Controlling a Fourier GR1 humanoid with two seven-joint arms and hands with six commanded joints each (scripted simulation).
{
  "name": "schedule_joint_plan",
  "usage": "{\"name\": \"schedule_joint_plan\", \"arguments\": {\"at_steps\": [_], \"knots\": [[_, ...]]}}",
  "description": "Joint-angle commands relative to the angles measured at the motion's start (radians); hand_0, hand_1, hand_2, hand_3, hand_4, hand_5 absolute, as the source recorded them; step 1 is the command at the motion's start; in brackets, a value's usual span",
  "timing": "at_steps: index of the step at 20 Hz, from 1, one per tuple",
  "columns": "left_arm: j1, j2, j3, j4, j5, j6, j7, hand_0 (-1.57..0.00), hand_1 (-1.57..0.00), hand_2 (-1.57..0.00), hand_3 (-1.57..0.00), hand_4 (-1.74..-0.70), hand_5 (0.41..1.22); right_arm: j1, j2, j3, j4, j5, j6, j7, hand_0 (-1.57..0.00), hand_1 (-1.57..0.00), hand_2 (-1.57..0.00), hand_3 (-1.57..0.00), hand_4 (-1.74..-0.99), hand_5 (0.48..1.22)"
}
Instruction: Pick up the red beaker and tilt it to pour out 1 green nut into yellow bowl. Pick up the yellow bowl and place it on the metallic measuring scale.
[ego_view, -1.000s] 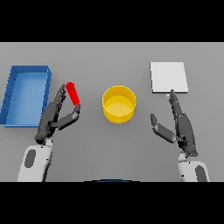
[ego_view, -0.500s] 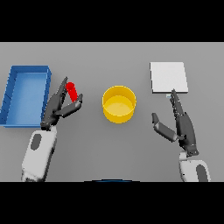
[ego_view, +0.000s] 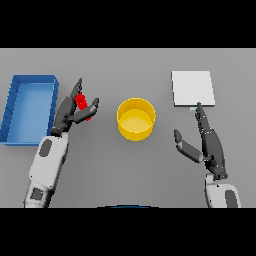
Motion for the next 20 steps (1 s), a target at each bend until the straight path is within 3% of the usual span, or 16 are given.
{"name": "schedule_joint_plan", "arguments": {"at_steps": [1,3,4,5,6,8,11,12,15,20], "knots": [[-0.001,-0.002,-0.001,0.01,-0.002,-0.002,-0.025,0.0,0.0,0.0,0.0,-1.34,0.725,0.003,0.002,0.002,-0.001,-0.003,0.003,0.001,0.0,0.0,0.0,0.0,-1.305,0.681],[-0.026,-0.005,0.013,0.045,0.007,-0.002,-0.056,0.0,0.0,-0.03,0.0,-1.39,0.752,-0.004,-0.011,-0.01,-0.008,-0.009,0.003,0.006,0.0,0.0,0.0,0.0,-1.295,0.683],[-0.035,-0.014,0.02,0.051,0.01,0.012,-0.057,-0.08,-0.08,-0.12,-0.08,-1.42,0.77,-0.011,-0.015,-0.012,-0.012,-0.008,0.002,0.008,0.0,0.0,0.0,0.0,-1.291,0.684],[-0.046,-0.025,0.029,0.071,0.015,0.024,-0.051,-0.25,-0.28,-0.31,-0.22,-1.44,0.795,0.002,-0.017,-0.013,-0.01,-0.013,0.008,-0.007,0.0,0.0,0.0,0.0,-1.289,0.684],[-0.057,-0.04,0.036,0.084,0.017,0.043,-0.052,-0.46,-0.48,-0.5,-0.49,-1.44,0.881,0.0,-0.019,-0.009,-0.011,-0.007,0.01,-0.003,0.0,0.0,0.0,0.0,-1.286,0.685],[-0.059,-0.045,0.026,0.091,-0.019,0.094,-0.054,-0.86,-0.87,-0.89,-0.88,-1.44,1.003,-0.001,-0.002,0.0,-0.004,-0.001,0.002,0.008,0.0,0.0,0.0,0.0,-1.283,0.683],[-0.072,-0.051,0.03,0.114,-0.037,0.097,-0.093,-1.21,-1.21,-1.22,-1.22,-1.45,1.109,-0.007,-0.007,-0.007,0.007,-0.007,0.006,-0.001,0.0,0.0,0.0,0.0,-1.291,0.684],[-0.069,-0.048,0.037,0.112,-0.034,0.093,-0.096,-1.28,-1.29,-1.29,-1.29,-1.45,1.132,-0.01,-0.008,-0.009,0.017,-0.008,0.007,-0.007,0.0,0.0,0.0,0.0,-1.293,0.682],[-0.072,-0.059,0.035,0.102,-0.029,0.116,-0.13,-1.42,-1.42,-1.43,-1.43,-1.59,1.123,-0.022,-0.006,-0.007,0.031,-0.004,0.007,-0.014,0.0,0.0,0.0,0.0,-1.296,0.682],[-0.081,-0.031,0.024,0.051,0.003,0.13,-0.139,-1.52,-1.52,-1.52,-1.52,-1.69,1.1,-0.021,-0.003,0.012,0.028,0.024,0.001,-0.031,0.0,0.0,0.0,0.0,-1.254,0.667]]}}
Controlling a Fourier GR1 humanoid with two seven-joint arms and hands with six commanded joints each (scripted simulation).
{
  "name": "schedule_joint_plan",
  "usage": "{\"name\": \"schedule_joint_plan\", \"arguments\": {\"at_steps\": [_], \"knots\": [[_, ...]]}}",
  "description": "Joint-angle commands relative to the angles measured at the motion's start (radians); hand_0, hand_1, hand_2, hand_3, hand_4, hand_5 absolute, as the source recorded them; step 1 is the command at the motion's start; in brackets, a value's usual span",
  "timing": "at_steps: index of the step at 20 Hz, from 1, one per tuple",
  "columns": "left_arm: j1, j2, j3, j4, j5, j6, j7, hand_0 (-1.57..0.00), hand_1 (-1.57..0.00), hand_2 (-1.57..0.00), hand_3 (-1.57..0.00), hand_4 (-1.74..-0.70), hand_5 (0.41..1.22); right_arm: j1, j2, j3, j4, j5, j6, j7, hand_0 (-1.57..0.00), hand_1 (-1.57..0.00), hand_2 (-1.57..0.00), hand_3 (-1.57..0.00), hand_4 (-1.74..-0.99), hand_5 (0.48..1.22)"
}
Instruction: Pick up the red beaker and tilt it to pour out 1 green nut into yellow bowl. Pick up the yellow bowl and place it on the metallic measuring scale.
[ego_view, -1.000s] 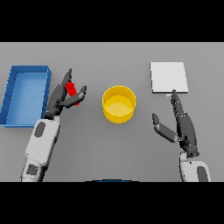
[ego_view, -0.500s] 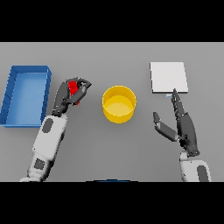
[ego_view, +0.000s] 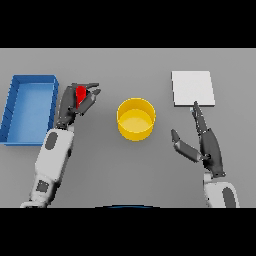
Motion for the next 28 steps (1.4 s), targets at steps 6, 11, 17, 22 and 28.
{"name": "schedule_joint_plan", "arguments": {"at_steps": [6,11,17,22,28], "knots": [[-0.023,0.08,-0.154,-0.15,-0.113,-0.01,0.138,-1.56,-1.56,-1.56,-1.56,-1.73,1.113,-0.02,-0.004,0.006,-0.004,0.035,-0.02,0.033,0.0,0.0,0.0,0.0,-1.247,0.685],[-0.062,0.158,-0.279,-0.167,-0.21,-0.063,0.21,-1.56,-1.56,-1.56,-1.56,-1.73,1.115,0.007,-0.004,0.013,-0.035,0.037,-0.019,0.029,0.0,0.0,0.0,0.0,-1.243,0.7],[-0.161,0.246,-0.433,-0.117,-0.366,-0.084,0.241,-1.57,-1.57,-1.57,-1.57,-1.74,1.123,0.019,-0.003,0.022,-0.051,0.046,-0.019,0.028,0.0,0.0,0.0,0.0,-1.26,0.719],[-0.302,0.292,-0.616,-0.027,-0.552,-0.127,0.248,-1.57,-1.57,-1.57,-1.57,-1.74,1.177,0.011,0.005,0.021,-0.045,0.037,-0.014,0.045,0.0,0.0,0.0,0.0,-1.268,0.722],[-0.475,0.315,-0.807,0.079,-0.692,-0.275,0.204,-1.57,-1.57,-1.57,-1.57,-1.64,1.209,0.004,0.014,0.013,-0.021,0.035,-0.027,0.022,0.0,0.0,0.0,0.0,-1.253,0.688]]}}
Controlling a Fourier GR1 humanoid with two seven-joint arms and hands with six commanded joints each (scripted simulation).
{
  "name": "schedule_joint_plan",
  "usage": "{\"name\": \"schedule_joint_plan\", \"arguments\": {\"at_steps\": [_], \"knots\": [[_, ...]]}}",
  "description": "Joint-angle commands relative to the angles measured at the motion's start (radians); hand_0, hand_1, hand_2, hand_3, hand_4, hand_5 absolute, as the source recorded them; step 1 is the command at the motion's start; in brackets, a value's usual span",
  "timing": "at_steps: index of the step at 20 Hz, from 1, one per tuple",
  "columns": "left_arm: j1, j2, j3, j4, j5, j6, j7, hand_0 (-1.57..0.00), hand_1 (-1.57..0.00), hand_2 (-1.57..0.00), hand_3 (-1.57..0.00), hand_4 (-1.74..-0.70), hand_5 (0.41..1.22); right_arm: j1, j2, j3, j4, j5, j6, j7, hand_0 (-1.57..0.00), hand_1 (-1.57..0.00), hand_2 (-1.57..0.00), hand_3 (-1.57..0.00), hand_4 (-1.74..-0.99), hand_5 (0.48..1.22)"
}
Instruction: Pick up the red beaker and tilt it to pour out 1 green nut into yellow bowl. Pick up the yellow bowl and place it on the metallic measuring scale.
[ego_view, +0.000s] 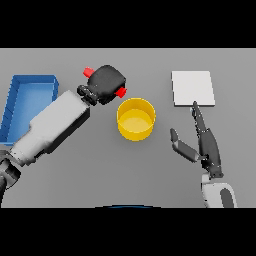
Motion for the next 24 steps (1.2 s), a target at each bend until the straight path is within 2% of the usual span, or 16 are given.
{"name": "schedule_joint_plan", "arguments": {"at_steps": [1,2,4,5,10,13,15,18,24], "knots": [[-0.032,-0.006,-0.025,0.018,-0.015,-0.028,-0.003,-1.57,-1.57,-1.57,-1.57,-1.66,1.212,0.01,0.001,0.001,-0.007,0.002,-0.003,-0.001,0.0,0.0,0.0,0.0,-1.245,0.679],[-0.049,-0.015,-0.047,0.022,-0.02,-0.051,-0.007,-1.57,-1.57,-1.57,-1.57,-1.67,1.214,0.023,0.001,-0.002,-0.012,-0.004,-0.002,-0.014,0.0,0.0,0.0,0.0,-1.237,0.671],[-0.085,-0.023,-0.097,0.053,-0.044,-0.077,-0.028,-1.57,-1.57,-1.57,-1.57,-1.69,1.216,0.008,0.013,-0.003,-0.006,-0.007,-0.008,0.011,0.0,0.0,0.0,0.0,-1.22,0.657],[-0.102,-0.026,-0.124,0.058,-0.054,-0.101,-0.027,-1.57,-1.57,-1.57,-1.57,-1.7,1.217,0.011,0.005,-0.012,-0.005,-0.014,-0.006,0.004,0.0,0.0,0.0,0.0,-1.209,0.654],[-0.189,-0.032,-0.253,0.093,-0.124,-0.163,-0.041,-1.57,-1.57,-1.57,-1.57,-1.73,1.22,-0.003,0.01,0.005,0.004,0.023,-0.022,0.001,0.0,0.0,0.0,0.0,-1.191,0.649],[-0.232,-0.042,-0.326,0.131,-0.166,-0.16,-0.054,-1.57,-1.57,-1.57,-1.57,-1.73,1.22,0.001,0.008,-0.006,0.0,0.02,-0.032,0.006,0.0,0.0,0.0,0.0,-1.179,0.635],[-0.256,-0.043,-0.373,0.151,-0.189,-0.137,-0.091,-1.57,-1.57,-1.57,-1.57,-1.74,1.221,0.0,0.01,-0.009,0.002,0.009,-0.028,0.0,0.0,0.0,0.0,0.0,-1.179,0.627],[-0.295,-0.057,-0.462,0.166,-0.252,-0.115,-0.096,-1.57,-1.57,-1.57,-1.57,-1.74,1.221,-0.005,0.01,-0.009,0.006,0.011,-0.028,0.012,0.0,0.0,0.0,0.0,-1.164,0.625],[-0.358,-0.088,-0.571,0.19,-0.299,-0.116,-0.114,-1.57,-1.57,-1.57,-1.57,-1.73,1.221,0.004,0.009,0.003,0.007,0.04,-0.039,-0.007,0.0,0.0,0.0,0.0,-1.161,0.634]]}}
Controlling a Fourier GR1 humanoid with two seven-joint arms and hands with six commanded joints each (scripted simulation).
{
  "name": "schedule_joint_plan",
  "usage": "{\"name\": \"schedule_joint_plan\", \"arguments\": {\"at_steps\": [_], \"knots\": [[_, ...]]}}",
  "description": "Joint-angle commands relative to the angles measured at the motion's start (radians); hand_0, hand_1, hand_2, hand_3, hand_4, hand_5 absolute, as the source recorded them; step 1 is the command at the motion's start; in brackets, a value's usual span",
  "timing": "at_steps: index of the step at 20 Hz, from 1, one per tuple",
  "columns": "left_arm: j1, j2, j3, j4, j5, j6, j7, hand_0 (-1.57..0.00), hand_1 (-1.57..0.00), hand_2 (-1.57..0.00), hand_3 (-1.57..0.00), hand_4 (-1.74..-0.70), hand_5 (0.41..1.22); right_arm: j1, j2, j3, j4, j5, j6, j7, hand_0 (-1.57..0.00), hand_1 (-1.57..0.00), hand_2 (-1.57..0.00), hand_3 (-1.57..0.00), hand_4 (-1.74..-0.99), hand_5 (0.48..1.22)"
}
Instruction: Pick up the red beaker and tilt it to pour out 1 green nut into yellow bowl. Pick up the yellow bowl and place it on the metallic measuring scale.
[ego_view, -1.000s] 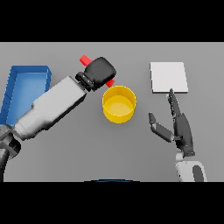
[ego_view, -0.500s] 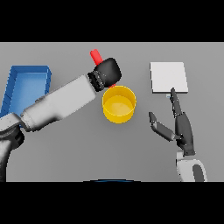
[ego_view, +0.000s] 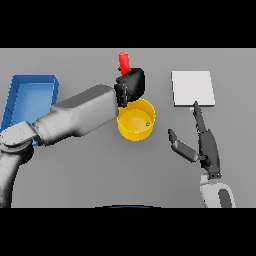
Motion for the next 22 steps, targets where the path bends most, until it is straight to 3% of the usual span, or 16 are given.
{"name": "schedule_joint_plan", "arguments": {"at_steps": [1,4,7,11,13,16,19,22], "knots": [[-0.009,-0.01,-0.017,0.007,-0.009,-0.001,0.002,-1.57,-1.57,-1.57,-1.57,-1.73,1.221,0.004,0.003,0.011,-0.003,0.018,-0.007,0.001,0.0,0.0,0.0,0.0,-1.16,0.635],[-0.048,-0.029,-0.058,0.02,-0.023,-0.002,-0.001,-1.57,-1.57,-1.57,-1.57,-1.72,1.221,0.006,-0.001,0.001,-0.026,0.0,-0.001,0.007,0.0,0.0,0.0,0.0,-1.151,0.634],[-0.114,-0.011,-0.073,0.031,-0.013,0.006,-0.052,-1.57,-1.57,-1.57,-1.57,-1.72,1.221,0.014,0.003,-0.002,-0.018,-0.015,0.005,-0.006,0.0,0.0,0.0,0.0,-1.153,0.636],[-0.235,0.033,-0.053,0.105,0.01,0.049,-0.064,-1.57,-1.57,-1.57,-1.57,-1.73,1.221,-0.005,0.001,-0.001,-0.006,-0.021,0.013,-0.024,0.0,0.0,0.0,0.0,-1.154,0.654],[-0.286,0.062,-0.009,0.161,0.05,0.079,-0.052,-1.57,-1.57,-1.57,-1.18,-1.73,1.221,-0.015,-0.003,-0.004,0.002,-0.013,0.008,-0.028,0.0,0.0,0.0,0.0,-1.16,0.66],[-0.365,0.093,0.115,0.303,0.166,0.102,-0.016,-1.57,-1.57,-1.57,-1.37,-1.73,1.221,-0.003,0.005,0.007,0.006,-0.018,0.017,-0.046,0.0,0.0,0.0,0.0,-1.16,0.661],[-0.384,0.149,0.312,0.42,0.378,0.107,0.032,-1.57,-1.57,-1.57,-1.47,-1.73,1.221,-0.016,0.001,0.002,0.013,0.004,-0.004,-0.014,0.0,0.0,0.0,0.0,-1.146,0.641],[-0.361,0.219,0.49,0.514,0.589,0.145,0.104,-1.57,-1.57,-1.57,-1.4,-1.74,1.221,-0.027,-0.002,0.007,0.015,0.021,-0.013,-0.025,0.0,0.0,0.0,0.0,-1.142,0.63]]}}
